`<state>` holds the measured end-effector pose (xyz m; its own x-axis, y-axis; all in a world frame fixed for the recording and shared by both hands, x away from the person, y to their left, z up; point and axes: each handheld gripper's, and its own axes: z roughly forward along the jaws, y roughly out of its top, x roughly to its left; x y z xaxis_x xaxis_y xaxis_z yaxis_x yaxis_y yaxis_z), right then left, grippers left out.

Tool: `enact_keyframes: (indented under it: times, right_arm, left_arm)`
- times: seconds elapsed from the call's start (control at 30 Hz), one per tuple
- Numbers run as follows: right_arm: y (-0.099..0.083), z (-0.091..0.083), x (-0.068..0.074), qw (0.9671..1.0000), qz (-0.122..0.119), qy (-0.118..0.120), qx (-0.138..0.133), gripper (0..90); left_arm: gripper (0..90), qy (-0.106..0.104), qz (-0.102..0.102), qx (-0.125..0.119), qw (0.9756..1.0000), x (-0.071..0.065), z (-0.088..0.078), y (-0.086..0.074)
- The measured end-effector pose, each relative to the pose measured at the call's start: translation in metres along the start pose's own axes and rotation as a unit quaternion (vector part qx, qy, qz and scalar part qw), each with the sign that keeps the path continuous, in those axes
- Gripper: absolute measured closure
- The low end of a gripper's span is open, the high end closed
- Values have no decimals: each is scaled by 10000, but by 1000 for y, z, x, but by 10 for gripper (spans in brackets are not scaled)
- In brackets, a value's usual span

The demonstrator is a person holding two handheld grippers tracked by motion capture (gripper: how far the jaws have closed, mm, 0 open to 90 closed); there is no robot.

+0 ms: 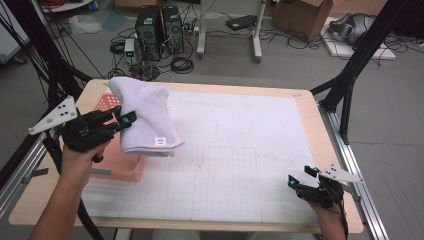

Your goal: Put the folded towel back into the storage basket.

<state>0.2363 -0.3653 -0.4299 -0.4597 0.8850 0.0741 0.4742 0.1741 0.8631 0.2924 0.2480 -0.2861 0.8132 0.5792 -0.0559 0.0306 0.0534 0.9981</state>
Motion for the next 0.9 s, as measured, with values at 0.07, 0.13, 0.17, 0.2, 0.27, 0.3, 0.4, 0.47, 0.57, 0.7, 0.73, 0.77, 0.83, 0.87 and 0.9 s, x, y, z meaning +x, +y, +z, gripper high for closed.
enact_keyframes:
  times: [0.07, 0.13, 0.17, 0.2, 0.27, 0.3, 0.4, 0.47, 0.57, 0.7, 0.73, 0.77, 0.83, 0.87, 0.9]
  right_arm:
    - [0, 1, 1, 10000, -29, 1, 4, 245]
    - [0, 1, 2, 10000, -22, 3, 26, 245]
    - [0, 1, 2, 10000, -30, 2, 28, 245]
    - [1, 1, 2, 10000, -23, -4, 24, 245]
    - [1, 1, 3, 10000, -44, -12, 17, 245]
    - [1, 1, 3, 10000, -55, -15, 18, 245]
    - [0, 2, 3, 10000, -31, -35, 35, 245]
    - [0, 1, 3, 10000, -23, -49, 36, 245]
    - [0, 1, 3, 10000, -16, -66, 43, 245]
    - [0, 2, 4, 10000, -7, -78, 56, 245]
    - [0, 2, 4, 10000, -1, -82, 54, 245]
    - [0, 2, 4, 9999, -3, -91, 57, 245]
    - [0, 2, 4, 9999, -1, -98, 64, 245]
    - [0, 2, 5, 9999, 14, -102, 66, 245]
    - [0, 2, 5, 9999, 16, -103, 65, 245]
  left_arm:
    - [719, 10, -15, -11, 10000, 4, -4, 1]
    - [719, 32, -19, -15, 10000, 9, -9, 2]
    - [719, 43, -15, -3, 10000, 11, -11, 3]
    - [719, 51, -9, -4, 10000, 14, -14, 3]
    - [719, 76, -30, -35, 10000, 18, -20, 4]
    - [719, 83, -22, -42, 10000, 20, -22, 4]
    - [719, 150, -86, -105, 9998, 28, -31, 2]
    - [719, 163, -80, -123, 9998, 32, -37, 0]
    - [719, 218, -141, -162, 9995, 39, -46, -4]
    - [719, 281, -273, -174, 9991, 50, -57, -12]
    - [719, 287, -310, -159, 9990, 53, -59, -14]
    - [719, 313, -342, -121, 9989, 56, -61, -17]
    - [718, 359, -403, -55, 9985, 62, -66, -23]
    - [718, 383, -461, -55, 9982, 64, -68, -26]
    - [718, 413, -506, -47, 9979, 67, -71, -29]
